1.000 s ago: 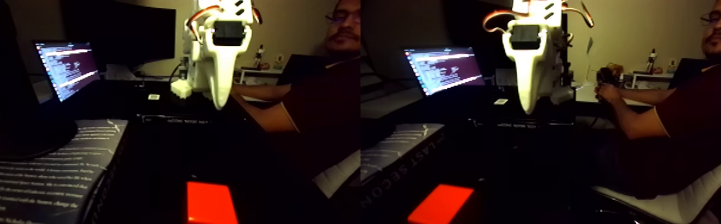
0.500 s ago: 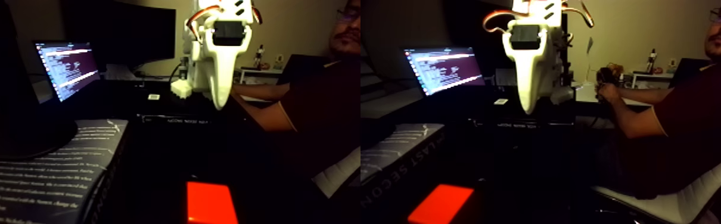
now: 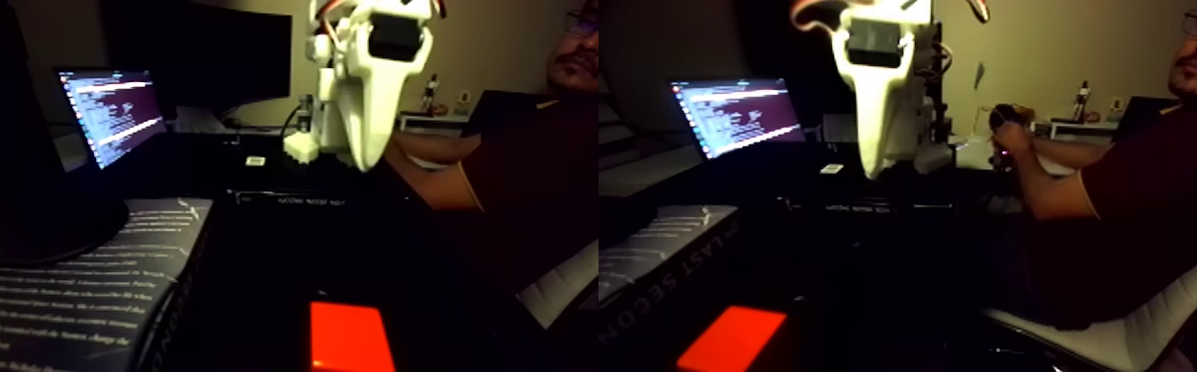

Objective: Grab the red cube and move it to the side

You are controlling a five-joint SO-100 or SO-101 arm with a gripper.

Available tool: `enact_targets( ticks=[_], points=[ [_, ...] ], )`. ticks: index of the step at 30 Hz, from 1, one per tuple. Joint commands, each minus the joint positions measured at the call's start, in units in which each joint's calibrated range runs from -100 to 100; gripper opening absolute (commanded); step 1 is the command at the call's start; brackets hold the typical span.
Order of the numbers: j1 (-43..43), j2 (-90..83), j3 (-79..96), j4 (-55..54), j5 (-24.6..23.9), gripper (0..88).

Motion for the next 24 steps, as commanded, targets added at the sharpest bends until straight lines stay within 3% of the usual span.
enact_targets(
  ticks=[1, 10, 18, 20, 24],
  points=[
    [1.2, 10.8, -8.2, -3.0, 2.8, 1.1],
    [3.0, 35.6, -31.3, -0.3, 17.5, 1.2],
    [0.8, 51.1, -43.0, 14.4, 38.5, 1.2],
    [0.2, 53.2, -46.0, 17.5, 40.9, 1.2],
    [-2.4, 57.8, -51.3, 19.2, 40.7, 1.2]
  ],
)
